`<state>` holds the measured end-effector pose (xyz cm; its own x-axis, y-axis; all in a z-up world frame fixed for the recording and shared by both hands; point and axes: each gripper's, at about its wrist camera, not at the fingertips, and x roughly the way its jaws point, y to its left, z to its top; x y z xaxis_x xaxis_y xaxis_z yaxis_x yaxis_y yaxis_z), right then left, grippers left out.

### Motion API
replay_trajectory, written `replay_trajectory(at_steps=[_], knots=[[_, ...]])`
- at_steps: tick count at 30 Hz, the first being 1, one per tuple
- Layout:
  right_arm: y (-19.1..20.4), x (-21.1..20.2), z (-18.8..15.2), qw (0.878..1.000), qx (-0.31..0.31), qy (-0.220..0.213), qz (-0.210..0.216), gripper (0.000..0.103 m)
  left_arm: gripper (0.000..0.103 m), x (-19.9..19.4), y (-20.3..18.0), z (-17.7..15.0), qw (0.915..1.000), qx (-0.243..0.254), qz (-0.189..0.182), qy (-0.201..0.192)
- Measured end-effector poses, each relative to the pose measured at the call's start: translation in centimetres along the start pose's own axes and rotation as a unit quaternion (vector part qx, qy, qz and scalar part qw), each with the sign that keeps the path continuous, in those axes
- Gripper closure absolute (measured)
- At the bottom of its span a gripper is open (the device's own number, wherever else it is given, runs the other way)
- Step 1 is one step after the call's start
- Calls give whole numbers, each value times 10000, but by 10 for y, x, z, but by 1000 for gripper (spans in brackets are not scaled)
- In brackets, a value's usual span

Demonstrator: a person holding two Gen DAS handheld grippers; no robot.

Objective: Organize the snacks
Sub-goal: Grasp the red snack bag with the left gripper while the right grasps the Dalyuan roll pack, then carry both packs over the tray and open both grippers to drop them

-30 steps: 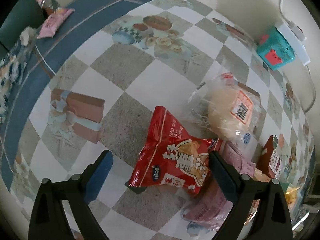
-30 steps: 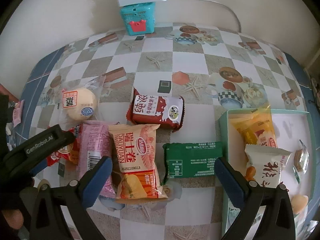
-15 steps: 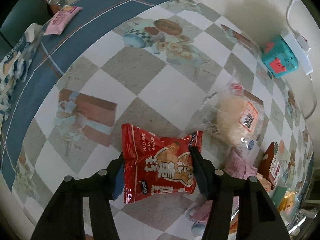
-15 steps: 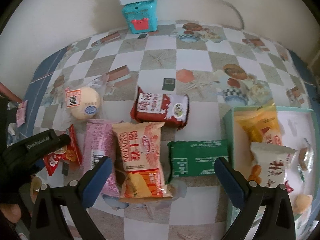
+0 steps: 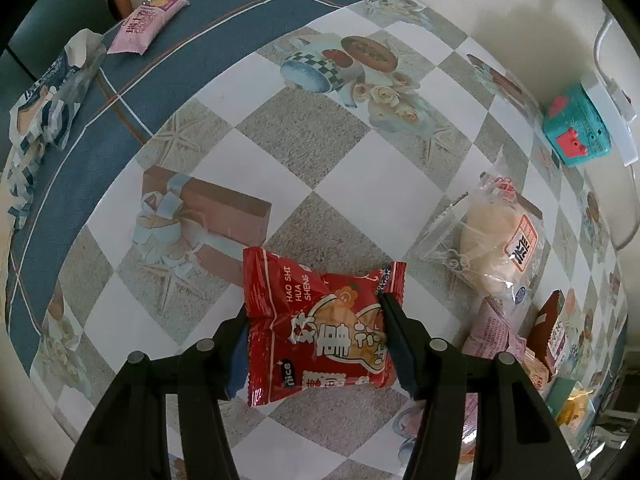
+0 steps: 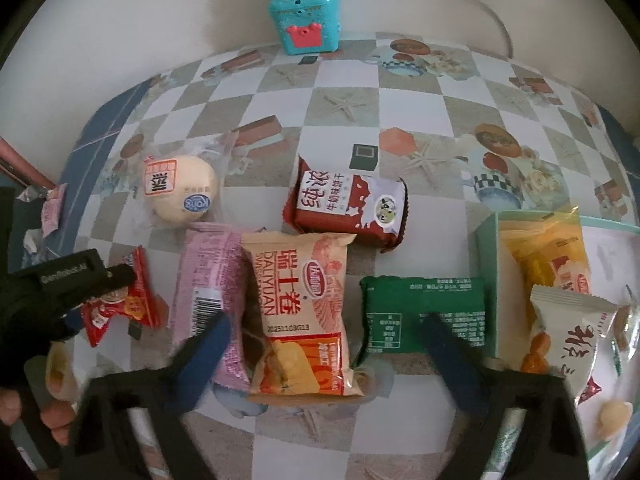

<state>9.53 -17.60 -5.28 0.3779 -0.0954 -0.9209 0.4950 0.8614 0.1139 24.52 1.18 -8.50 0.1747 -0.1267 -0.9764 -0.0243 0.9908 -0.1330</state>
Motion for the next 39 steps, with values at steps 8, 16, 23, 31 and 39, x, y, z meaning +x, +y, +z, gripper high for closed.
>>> replay_trajectory(at_steps=[8, 16, 23, 31, 39], knots=[[10, 3, -1, 9997, -155, 65, 165, 57, 43, 1, -3, -1, 10000, -4, 5, 1], [10, 7, -3, 9998, -193, 72, 41, 65, 43, 0, 0, 0, 10000, -31, 7, 12], [12, -27, 4, 9989, -278, -359, 134, 66, 44, -29, 10, -5, 9996, -51, -23, -283], [3, -56, 7, 9978, -179, -631, 115, 66, 44, -73, 8, -15, 9977, -49, -198, -654], [-26, -69, 8, 9976, 38, -697, 31, 66, 44, -98, -15, -28, 9961, 148, -294, -821]])
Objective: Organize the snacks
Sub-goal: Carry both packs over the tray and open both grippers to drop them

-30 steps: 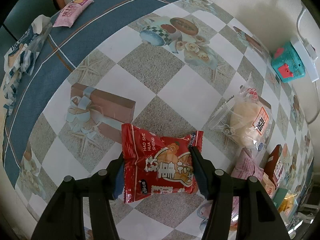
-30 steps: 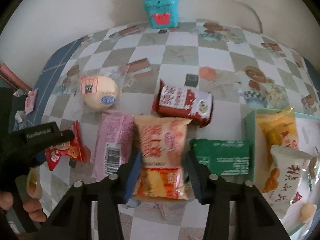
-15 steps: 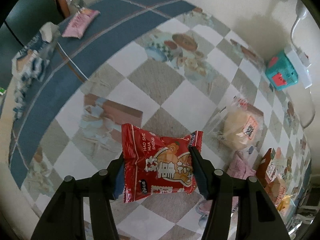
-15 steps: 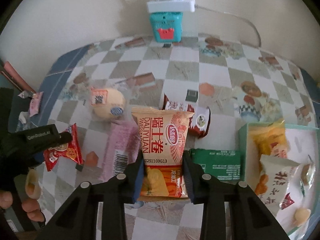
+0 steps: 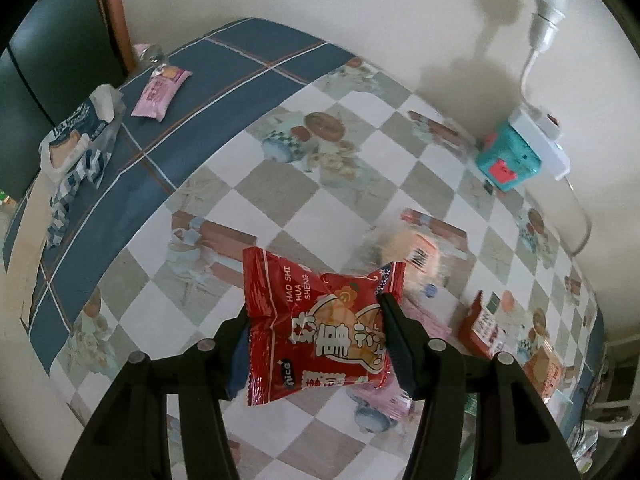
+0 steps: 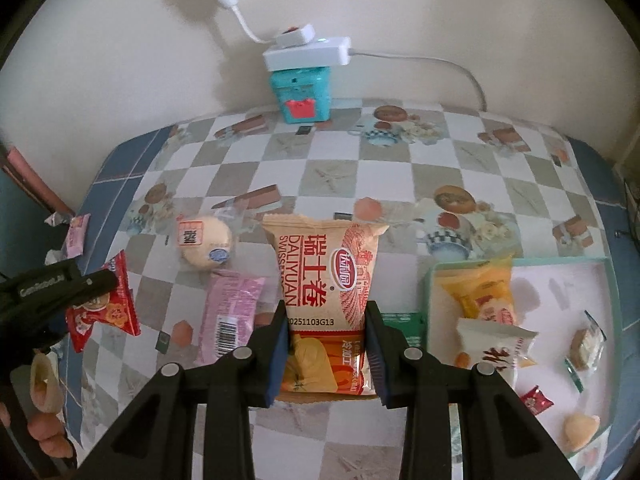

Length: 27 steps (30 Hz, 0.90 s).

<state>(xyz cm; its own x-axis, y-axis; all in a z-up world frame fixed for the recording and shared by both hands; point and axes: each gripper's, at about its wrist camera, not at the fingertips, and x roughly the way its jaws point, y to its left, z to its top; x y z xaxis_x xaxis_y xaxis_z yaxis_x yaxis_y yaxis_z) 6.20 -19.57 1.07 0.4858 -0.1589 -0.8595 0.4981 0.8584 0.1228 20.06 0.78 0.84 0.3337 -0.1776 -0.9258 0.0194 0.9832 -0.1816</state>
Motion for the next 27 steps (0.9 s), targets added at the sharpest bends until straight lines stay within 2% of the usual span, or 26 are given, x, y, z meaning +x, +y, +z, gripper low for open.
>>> replay_trajectory(at_steps=[18, 27], knots=[[-124, -39, 5, 9921, 1174, -288, -322, 66, 44, -18, -94, -48, 9961, 849, -243, -38], [-202, -49, -9, 9799, 1847, -266, -701, 66, 44, -25, -158, -91, 9859, 1600, -495, 33]])
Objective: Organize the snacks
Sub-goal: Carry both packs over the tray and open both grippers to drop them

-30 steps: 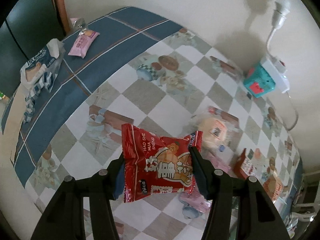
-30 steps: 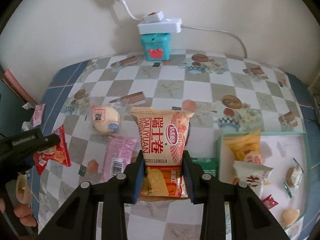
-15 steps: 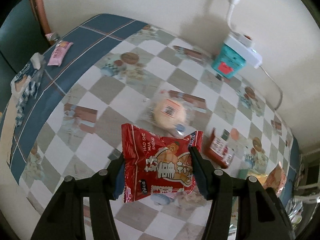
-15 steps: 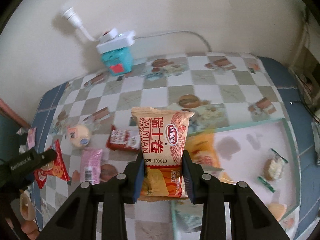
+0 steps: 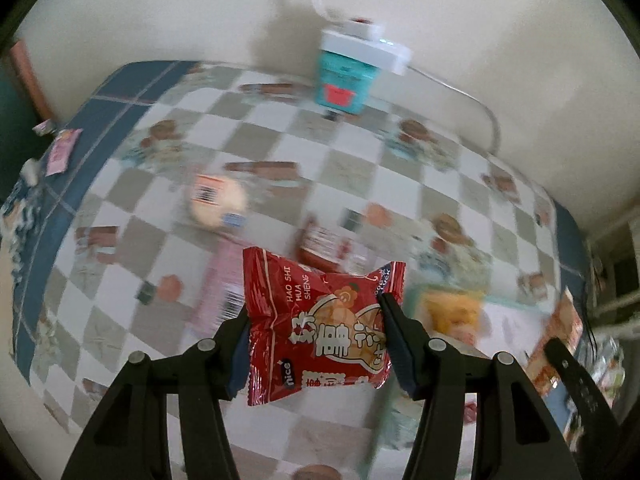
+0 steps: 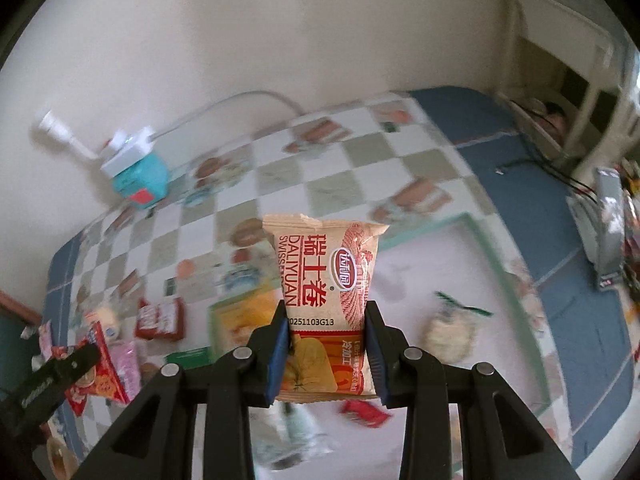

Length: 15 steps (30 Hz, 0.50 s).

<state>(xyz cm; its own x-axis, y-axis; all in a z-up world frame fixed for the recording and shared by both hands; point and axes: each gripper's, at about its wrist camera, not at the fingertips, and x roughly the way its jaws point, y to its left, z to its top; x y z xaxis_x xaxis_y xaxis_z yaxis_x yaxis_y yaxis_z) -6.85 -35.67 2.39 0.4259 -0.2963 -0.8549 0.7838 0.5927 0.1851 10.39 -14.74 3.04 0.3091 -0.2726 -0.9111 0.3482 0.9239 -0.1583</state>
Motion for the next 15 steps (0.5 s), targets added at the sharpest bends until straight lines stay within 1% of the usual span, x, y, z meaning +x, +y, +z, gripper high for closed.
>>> replay_trajectory(at_steps=[5, 6, 8, 10, 13, 15], knots=[[-40, 2, 4, 9991, 327, 35, -273, 66, 44, -1, -52, -19, 9980, 584, -215, 64], [-46, 2, 5, 9989, 361, 37, -308, 66, 44, -1, -63, -24, 9970, 706, -293, 102], [-55, 0, 5, 9986, 408, 25, -342, 66, 44, 0, -83, -34, 9938, 923, -564, 245], [-63, 0, 6, 9984, 447, 16, -353, 66, 44, 0, -104, -45, 9901, 1175, -700, 333], [-73, 1, 6, 9979, 541, 42, -365, 66, 44, 2, -127, -58, 9860, 1518, -618, 301], [-77, 4, 6, 9976, 574, 81, -384, 66, 44, 4, -135, -63, 9844, 1618, -613, 336]])
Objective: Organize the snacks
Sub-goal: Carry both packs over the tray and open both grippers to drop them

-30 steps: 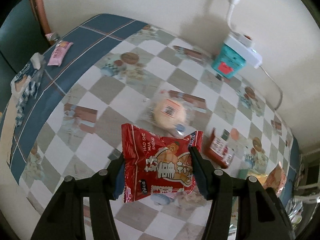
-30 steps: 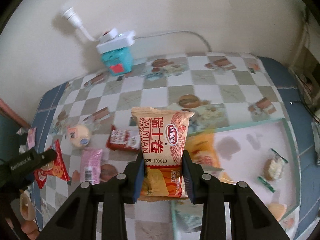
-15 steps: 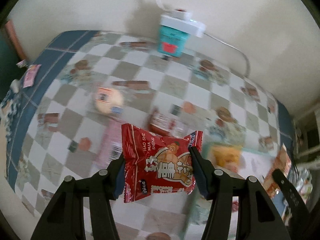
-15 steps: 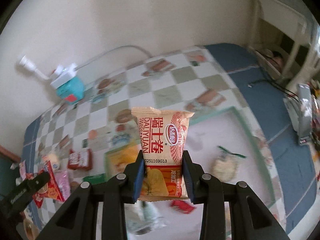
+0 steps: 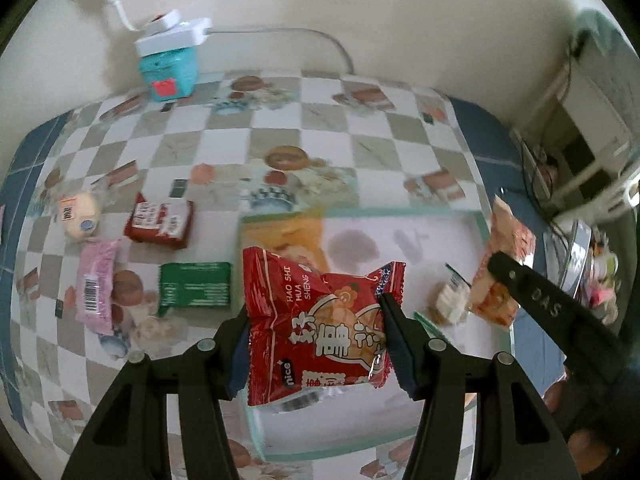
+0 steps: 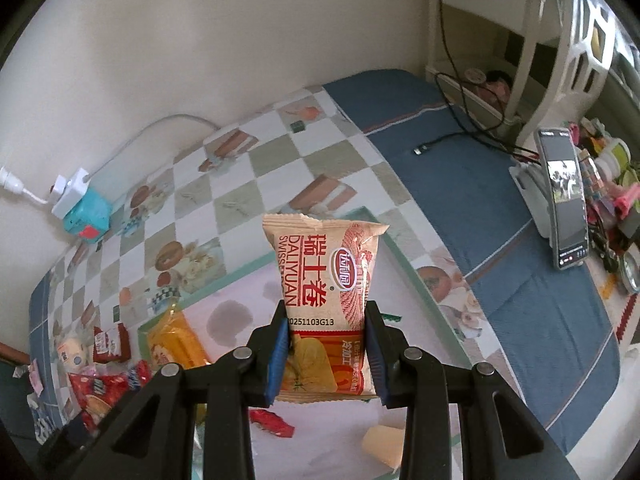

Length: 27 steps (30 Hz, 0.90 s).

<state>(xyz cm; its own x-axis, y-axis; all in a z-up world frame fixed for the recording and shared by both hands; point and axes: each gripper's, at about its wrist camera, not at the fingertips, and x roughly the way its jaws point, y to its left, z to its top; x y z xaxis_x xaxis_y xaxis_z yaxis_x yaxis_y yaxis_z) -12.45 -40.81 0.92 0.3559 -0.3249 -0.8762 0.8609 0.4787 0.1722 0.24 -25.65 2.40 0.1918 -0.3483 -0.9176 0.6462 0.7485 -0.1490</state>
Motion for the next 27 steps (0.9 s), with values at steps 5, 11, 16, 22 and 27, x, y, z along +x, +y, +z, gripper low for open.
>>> replay_trajectory(at_steps=[5, 11, 16, 22, 27], knots=[[-4, 9, -1, 9999, 41, 136, 25, 66, 43, 8, -11, -3, 9998, 156, 72, 54], [4, 16, -5, 9996, -80, 252, 55, 65, 43, 16, -14, -6, 9996, 216, 128, 144], [6, 20, -6, 9993, -115, 356, 25, 65, 43, 19, -17, -7, 9994, 257, 127, 197], [6, 20, -4, 9993, -114, 356, -64, 58, 42, 21, -17, -8, 9992, 263, 180, 260], [9, 18, -4, 9993, -175, 331, -91, 42, 35, 20, -13, -7, 9991, 224, 232, 292]])
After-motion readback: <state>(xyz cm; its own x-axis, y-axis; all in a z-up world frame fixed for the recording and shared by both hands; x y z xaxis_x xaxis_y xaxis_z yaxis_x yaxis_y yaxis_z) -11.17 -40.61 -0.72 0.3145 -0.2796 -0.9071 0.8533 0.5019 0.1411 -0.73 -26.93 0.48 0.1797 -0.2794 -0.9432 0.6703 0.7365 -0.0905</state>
